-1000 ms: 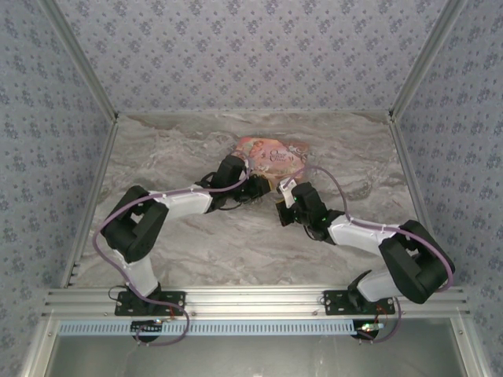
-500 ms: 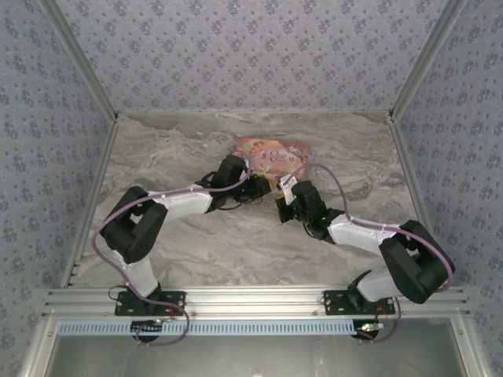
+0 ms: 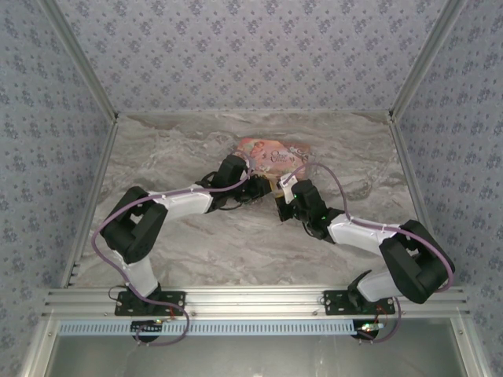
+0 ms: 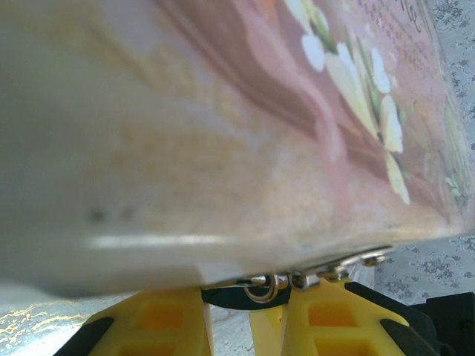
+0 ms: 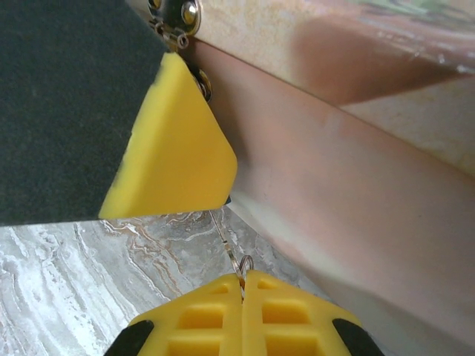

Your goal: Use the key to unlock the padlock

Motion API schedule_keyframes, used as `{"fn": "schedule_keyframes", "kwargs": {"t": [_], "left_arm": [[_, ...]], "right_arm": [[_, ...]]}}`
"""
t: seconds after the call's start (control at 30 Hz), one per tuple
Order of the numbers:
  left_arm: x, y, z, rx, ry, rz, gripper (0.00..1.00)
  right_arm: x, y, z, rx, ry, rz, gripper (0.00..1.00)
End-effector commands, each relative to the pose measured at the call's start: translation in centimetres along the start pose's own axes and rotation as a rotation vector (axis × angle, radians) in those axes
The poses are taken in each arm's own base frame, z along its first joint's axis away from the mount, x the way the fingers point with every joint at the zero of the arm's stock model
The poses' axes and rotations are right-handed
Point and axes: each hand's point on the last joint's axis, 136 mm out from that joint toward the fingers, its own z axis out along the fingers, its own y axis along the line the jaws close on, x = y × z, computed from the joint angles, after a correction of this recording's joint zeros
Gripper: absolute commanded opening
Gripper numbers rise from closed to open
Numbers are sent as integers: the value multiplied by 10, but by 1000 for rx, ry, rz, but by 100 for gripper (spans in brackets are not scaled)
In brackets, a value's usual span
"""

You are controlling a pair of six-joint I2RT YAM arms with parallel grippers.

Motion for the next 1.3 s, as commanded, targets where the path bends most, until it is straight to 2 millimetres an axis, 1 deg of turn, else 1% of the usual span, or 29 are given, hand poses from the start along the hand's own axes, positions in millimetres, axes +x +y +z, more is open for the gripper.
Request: {"fn": "schedule_keyframes", "kwargs": {"t": [0.0, 0.17, 0.63, 0.93, 1.27], "left_arm": [[-8, -45, -15, 112, -17, 29, 12], [-6, -51, -16, 124, -15, 25, 12], [-4, -66, -23, 149, -1, -14, 11], [1, -66, -25, 142, 12, -15, 11], [3, -60, -26, 118, 18, -15, 11]], "right_arm": [[-22, 2, 0, 2, -71, 15, 0], [-28, 3, -1, -2, -104, 23, 0], [-36, 0, 0, 13, -169, -7, 0], [-45, -3, -1, 17, -206, -31, 0], [-59, 3, -7, -18, -256, -25, 0]]}}
